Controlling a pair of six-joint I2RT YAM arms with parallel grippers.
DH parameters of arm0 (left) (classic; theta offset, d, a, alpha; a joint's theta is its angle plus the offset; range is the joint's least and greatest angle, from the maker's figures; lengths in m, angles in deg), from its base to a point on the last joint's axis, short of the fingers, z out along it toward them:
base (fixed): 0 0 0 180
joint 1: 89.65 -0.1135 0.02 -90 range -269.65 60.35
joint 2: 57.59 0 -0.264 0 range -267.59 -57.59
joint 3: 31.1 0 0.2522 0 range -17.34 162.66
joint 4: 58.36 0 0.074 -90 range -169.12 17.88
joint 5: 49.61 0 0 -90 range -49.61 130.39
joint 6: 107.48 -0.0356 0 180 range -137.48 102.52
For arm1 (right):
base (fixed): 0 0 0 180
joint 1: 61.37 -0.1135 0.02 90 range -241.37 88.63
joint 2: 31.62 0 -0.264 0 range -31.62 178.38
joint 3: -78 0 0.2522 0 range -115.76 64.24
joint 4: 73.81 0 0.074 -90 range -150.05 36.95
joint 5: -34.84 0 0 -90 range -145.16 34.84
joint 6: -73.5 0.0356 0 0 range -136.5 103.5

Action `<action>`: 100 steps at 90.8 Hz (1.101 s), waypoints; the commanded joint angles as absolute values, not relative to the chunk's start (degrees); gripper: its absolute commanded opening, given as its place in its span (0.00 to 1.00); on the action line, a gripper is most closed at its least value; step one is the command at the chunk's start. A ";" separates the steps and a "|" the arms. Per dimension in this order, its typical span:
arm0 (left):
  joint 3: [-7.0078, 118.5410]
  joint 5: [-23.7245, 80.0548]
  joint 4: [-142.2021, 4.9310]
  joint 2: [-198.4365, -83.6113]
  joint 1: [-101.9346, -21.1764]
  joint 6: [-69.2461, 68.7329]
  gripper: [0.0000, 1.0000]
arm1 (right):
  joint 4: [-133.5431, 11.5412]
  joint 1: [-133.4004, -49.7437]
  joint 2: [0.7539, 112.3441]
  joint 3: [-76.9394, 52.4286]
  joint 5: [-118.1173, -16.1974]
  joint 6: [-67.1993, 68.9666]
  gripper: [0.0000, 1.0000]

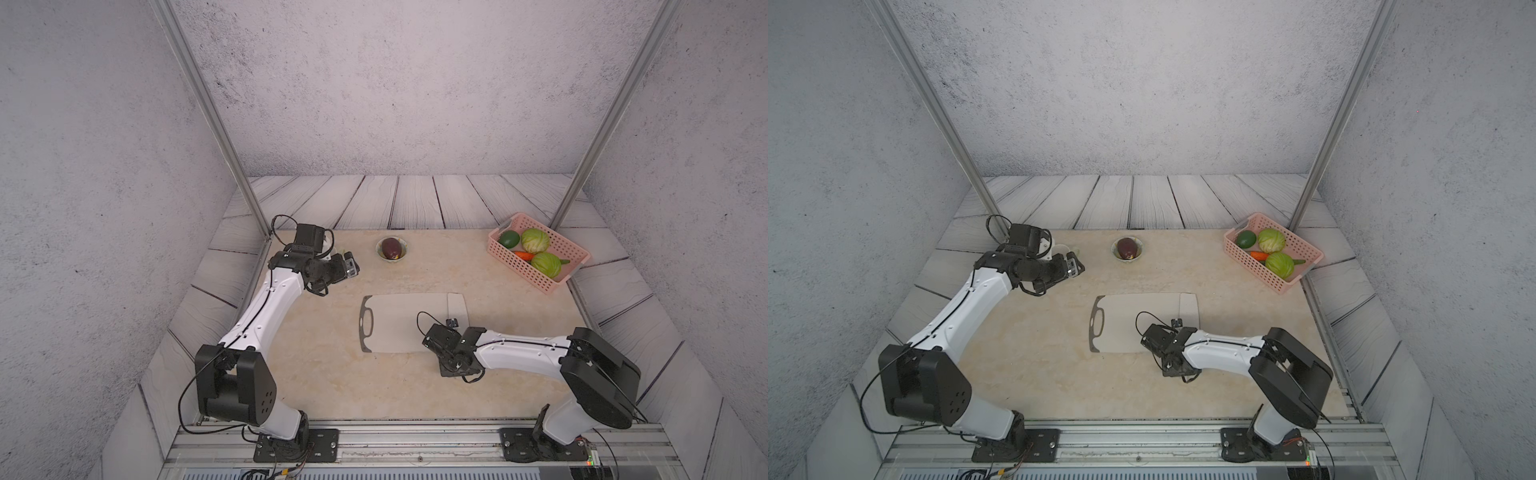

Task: Align the knife with the edge of the cutting board
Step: Adjust the knife at the edge of the cutting board.

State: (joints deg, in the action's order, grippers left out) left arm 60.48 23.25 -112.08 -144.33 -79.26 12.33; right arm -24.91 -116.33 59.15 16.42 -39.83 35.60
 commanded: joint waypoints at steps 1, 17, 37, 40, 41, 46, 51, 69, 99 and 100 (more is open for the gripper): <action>61.03 23.94 -112.45 -145.04 -79.11 11.62 0.98 | -22.88 -115.84 58.64 17.30 -39.69 35.32 0.27; 61.00 23.96 -112.42 -145.21 -79.08 11.62 0.98 | -22.98 -115.62 58.72 17.33 -39.83 34.96 0.36; 61.04 24.04 -112.55 -145.31 -79.11 11.53 0.98 | -23.11 -115.42 58.51 17.47 -39.78 34.33 0.36; 61.06 24.05 -112.50 -145.31 -79.11 11.53 0.98 | -23.09 -115.27 58.43 17.50 -39.85 34.24 0.34; 61.02 24.05 -112.53 -145.35 -79.11 11.53 0.98 | -23.11 -115.26 58.41 17.53 -39.86 34.22 0.34; 61.06 24.05 -112.55 -145.40 -79.11 11.53 0.98 | -23.24 -115.23 58.30 17.56 -39.91 34.06 0.32; 61.03 24.05 -112.55 -145.46 -79.13 11.53 0.98 | -23.35 -115.07 58.23 17.56 -39.95 33.98 0.31; 61.17 24.21 -112.55 -145.56 -79.10 11.53 0.98 | -23.86 -114.57 58.12 17.61 -40.26 33.42 0.27; 61.15 24.22 -112.64 -145.57 -79.10 11.50 0.98 | -24.80 -114.45 58.59 17.18 -40.83 32.98 0.25; 61.19 24.22 -112.64 -145.57 -79.10 11.47 0.98 | -24.80 -114.41 58.62 17.11 -40.83 32.94 0.25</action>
